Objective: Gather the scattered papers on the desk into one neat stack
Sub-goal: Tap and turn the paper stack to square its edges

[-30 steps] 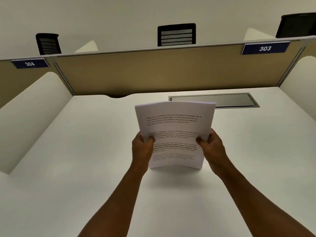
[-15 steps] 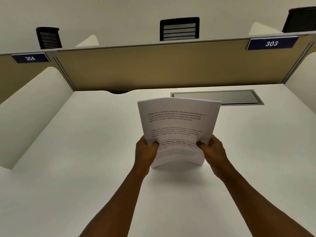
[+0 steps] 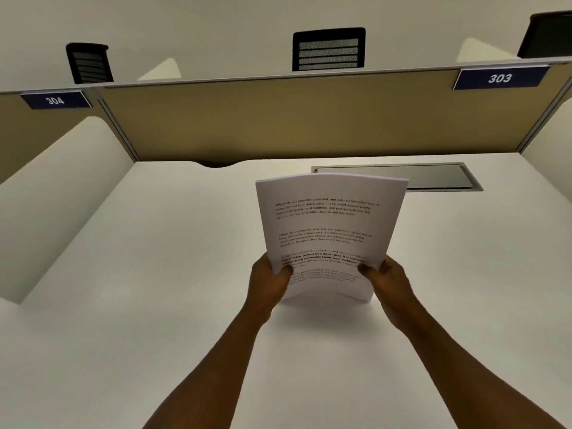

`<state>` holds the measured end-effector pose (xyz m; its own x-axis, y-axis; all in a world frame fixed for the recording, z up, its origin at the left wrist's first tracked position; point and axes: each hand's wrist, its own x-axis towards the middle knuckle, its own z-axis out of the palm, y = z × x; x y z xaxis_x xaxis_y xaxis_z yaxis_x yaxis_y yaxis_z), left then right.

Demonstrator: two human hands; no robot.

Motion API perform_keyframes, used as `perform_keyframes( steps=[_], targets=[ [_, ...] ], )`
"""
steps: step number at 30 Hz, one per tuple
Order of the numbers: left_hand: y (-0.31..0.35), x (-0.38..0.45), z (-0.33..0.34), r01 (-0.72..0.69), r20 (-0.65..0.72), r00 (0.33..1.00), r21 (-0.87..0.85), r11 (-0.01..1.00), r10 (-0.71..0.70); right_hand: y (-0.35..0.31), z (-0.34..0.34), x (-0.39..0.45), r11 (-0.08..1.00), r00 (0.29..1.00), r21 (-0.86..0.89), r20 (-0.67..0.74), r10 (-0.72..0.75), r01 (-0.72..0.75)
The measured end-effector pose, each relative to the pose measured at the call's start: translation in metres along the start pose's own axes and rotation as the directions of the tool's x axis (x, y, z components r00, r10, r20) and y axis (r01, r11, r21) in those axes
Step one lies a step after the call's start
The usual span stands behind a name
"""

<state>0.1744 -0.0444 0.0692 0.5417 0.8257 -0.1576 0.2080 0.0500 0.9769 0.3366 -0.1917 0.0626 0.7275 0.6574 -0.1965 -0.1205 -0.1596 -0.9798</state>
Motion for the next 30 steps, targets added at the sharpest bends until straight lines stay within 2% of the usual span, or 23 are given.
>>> perform_keyframes(
  steps=[5,8,10,13,17,22,30],
  targets=[
    [-0.021,-0.004,0.004,0.026,-0.02,0.999,0.035,0.999,-0.025,0.015,0.002,-0.005,0.992,0.999,-0.118,-0.014,0.032,-0.033],
    [-0.014,-0.001,-0.003,0.02,-0.021,1.0,0.052,0.998,-0.019,0.006,0.003,-0.002,0.957,0.998,-0.285,0.021,-0.059,0.062],
    [-0.007,0.004,-0.012,0.048,-0.046,0.998,0.065,0.997,-0.045,-0.005,0.007,0.003,0.896,0.99,-0.423,0.081,-0.112,0.136],
    [0.003,0.015,-0.026,0.111,-0.083,0.991,0.055,0.992,-0.106,-0.018,0.019,0.016,0.855,0.984,-0.491,0.14,-0.113,0.168],
    [0.015,0.033,-0.055,0.174,-0.123,0.978,0.023,0.984,-0.17,-0.034,0.045,0.032,0.902,0.979,-0.402,0.184,-0.087,0.156],
    [0.029,0.068,-0.106,0.171,-0.202,0.965,0.011,0.985,-0.165,-0.053,0.092,0.064,0.953,0.97,-0.264,0.226,-0.092,0.152],
    [0.027,0.129,-0.193,0.182,-0.328,0.937,0.173,0.968,-0.117,-0.047,0.206,0.119,0.978,0.95,-0.181,0.31,-0.04,0.1]
  ],
)
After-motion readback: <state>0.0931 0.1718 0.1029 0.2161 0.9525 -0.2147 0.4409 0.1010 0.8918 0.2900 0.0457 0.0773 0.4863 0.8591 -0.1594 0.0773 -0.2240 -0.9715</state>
